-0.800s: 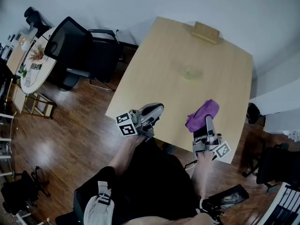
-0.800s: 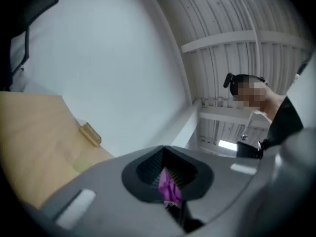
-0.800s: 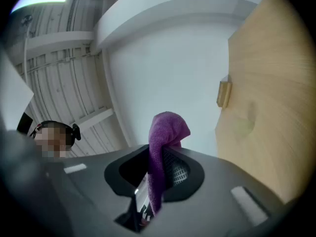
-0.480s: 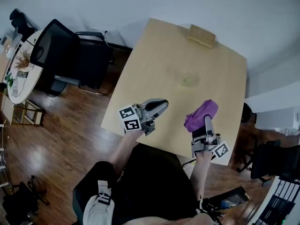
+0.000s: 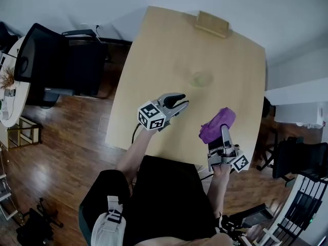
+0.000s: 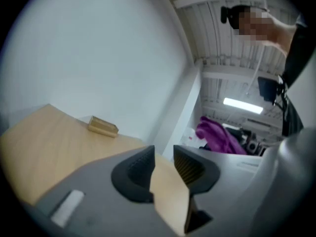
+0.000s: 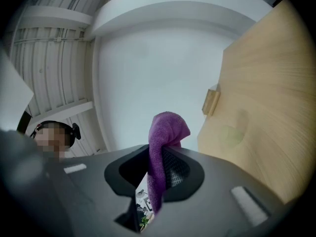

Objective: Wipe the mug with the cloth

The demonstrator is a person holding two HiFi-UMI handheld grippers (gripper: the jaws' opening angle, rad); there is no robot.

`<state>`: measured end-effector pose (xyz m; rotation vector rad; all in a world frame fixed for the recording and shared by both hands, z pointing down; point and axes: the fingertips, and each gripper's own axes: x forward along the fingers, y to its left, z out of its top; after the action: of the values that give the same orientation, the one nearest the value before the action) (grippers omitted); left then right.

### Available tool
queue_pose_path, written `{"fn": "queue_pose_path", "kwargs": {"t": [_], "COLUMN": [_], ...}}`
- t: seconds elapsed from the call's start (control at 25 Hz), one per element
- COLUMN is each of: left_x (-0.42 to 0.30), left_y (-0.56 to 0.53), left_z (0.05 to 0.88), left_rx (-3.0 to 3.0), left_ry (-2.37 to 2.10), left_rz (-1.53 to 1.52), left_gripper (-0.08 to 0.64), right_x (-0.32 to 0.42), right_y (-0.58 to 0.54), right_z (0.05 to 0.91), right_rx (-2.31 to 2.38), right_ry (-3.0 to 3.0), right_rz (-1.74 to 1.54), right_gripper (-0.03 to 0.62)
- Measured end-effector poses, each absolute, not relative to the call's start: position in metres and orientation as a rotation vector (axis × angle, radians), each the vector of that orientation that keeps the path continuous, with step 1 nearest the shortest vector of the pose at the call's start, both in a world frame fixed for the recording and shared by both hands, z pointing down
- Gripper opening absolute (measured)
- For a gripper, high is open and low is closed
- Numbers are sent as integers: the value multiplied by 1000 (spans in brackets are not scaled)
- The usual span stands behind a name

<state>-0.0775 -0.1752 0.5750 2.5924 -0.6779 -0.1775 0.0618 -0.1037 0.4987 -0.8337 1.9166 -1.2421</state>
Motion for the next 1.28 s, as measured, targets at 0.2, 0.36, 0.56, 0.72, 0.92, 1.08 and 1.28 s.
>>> {"fn": "queue_pose_path", "kwargs": {"t": [0.2,0.36,0.56,0.72,0.92,1.08,1.28], "left_x": [-42,-13,7,13,14,7,-16], "left_y": [-219,-252,-271,-282,-294,-264,-190], "left_z": [637,679,730,772,766,688,601], "left_rx": [2675,2779,2817,2735,2692,2538,2461], "left_ry": [-776,-848,-695,-556,-651,-690,-612], "left_rz": [296,765,1462,1852,1679,665,-75], "left_gripper": [160,164,164,179,65,41,41], "right_x": [84,113,127,143,150,144,115], "right_y": [-120,-133,-139,-145,-143,-137,-134], "right_z": [506,510,519,526,527,526,529], "right_rx": [-787,-775,-761,-770,-780,-813,-885], "right_ry": [1885,1848,1809,1784,1781,1848,2049], "right_rz": [-1246,-1242,-1254,-1247,-1229,-1214,-1231], "right_gripper": [61,61,61,61,61,61,61]}}
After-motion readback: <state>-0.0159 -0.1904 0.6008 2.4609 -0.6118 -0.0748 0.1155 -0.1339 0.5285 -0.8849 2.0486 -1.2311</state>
